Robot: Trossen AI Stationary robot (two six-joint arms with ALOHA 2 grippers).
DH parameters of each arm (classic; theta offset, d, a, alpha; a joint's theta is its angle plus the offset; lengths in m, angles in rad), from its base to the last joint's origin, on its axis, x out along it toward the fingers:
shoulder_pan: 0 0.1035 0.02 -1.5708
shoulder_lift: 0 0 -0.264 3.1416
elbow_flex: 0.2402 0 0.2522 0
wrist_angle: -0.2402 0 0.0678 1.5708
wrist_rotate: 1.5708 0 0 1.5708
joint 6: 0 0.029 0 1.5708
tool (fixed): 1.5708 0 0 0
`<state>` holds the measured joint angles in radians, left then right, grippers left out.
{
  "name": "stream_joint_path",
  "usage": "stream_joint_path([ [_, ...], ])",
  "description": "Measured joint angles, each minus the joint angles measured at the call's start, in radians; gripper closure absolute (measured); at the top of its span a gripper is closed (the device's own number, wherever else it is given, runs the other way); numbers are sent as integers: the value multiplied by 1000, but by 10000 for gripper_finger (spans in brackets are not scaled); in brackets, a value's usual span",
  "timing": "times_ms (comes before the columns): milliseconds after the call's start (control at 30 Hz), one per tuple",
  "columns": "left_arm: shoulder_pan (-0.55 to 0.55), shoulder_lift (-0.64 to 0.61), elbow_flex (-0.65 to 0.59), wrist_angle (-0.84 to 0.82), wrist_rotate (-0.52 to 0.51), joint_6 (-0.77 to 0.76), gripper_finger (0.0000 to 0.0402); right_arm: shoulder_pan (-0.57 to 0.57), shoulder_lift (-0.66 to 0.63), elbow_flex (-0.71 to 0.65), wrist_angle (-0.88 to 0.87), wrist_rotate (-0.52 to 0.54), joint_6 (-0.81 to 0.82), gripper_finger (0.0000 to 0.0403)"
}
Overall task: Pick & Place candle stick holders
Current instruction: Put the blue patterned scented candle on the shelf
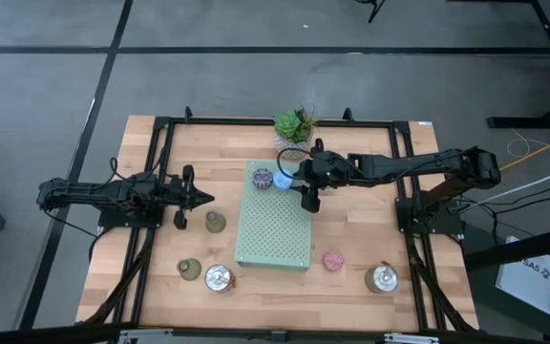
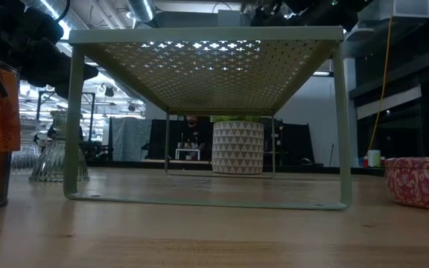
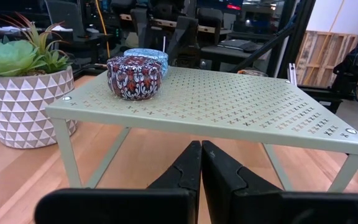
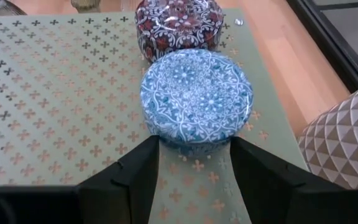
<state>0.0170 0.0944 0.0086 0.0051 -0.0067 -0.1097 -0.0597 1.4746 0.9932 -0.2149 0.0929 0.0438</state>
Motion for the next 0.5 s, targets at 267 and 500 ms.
stream_joint_path([
  [267,0,0,0,0,0,0,395,0,14,-1,44,0,0,202],
  [500,0,0,0,0,0,0,395,0,24,0,64,0,-7,202],
])
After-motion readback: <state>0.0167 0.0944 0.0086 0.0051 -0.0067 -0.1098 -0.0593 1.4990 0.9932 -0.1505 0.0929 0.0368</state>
